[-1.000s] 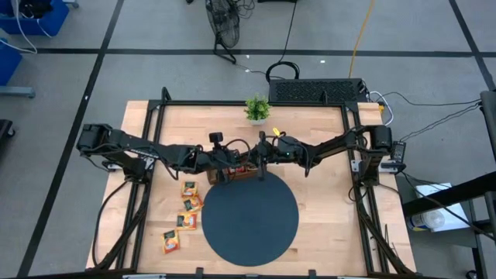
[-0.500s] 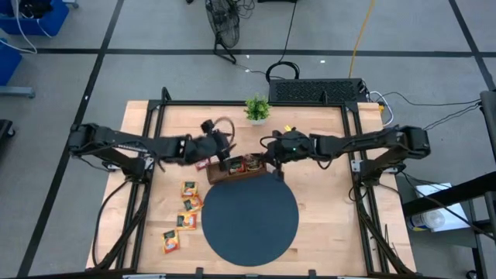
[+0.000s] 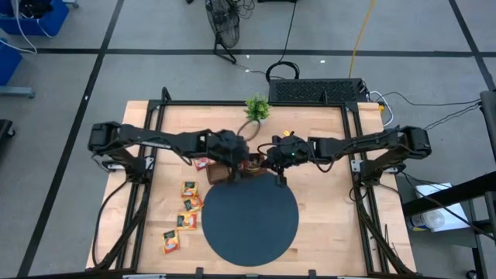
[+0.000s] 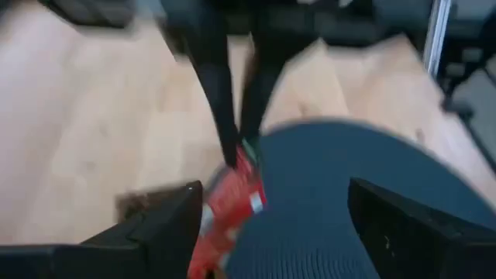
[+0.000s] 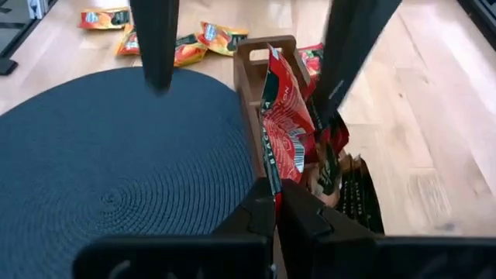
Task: Pick & Place Tea
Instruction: Put the top red tea bag into the middle slot of the wooden organizer
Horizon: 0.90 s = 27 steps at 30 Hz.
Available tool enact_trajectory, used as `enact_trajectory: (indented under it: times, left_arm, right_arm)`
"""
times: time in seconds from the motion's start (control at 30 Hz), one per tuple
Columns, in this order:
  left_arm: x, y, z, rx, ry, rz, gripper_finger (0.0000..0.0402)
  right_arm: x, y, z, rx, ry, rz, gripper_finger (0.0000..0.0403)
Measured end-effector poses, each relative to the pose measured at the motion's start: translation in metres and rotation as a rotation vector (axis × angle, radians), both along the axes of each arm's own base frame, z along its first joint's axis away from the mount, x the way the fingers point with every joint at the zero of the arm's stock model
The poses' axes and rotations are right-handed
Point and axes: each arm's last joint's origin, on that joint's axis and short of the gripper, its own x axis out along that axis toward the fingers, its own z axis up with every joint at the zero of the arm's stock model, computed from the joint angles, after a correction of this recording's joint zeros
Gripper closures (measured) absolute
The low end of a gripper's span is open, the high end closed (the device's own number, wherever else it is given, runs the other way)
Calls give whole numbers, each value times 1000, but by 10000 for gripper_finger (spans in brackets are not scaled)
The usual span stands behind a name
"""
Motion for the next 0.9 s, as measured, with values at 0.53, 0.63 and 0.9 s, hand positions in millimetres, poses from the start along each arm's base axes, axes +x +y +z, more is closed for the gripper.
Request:
enact_trajectory:
  times: [0.53, 0.63, 0.9]
  left_arm:
    - [16, 3, -4, 93, 65, -43, 193]
    - [15, 4, -5, 95, 73, -44, 225]
    - [14, 4, -6, 111, 91, -58, 305]
  right_arm:
    - [0, 3, 0, -8, 1, 15, 403]
    - [0, 3, 0, -10, 1, 17, 403]
    - [0, 3, 0, -11, 1, 17, 403]
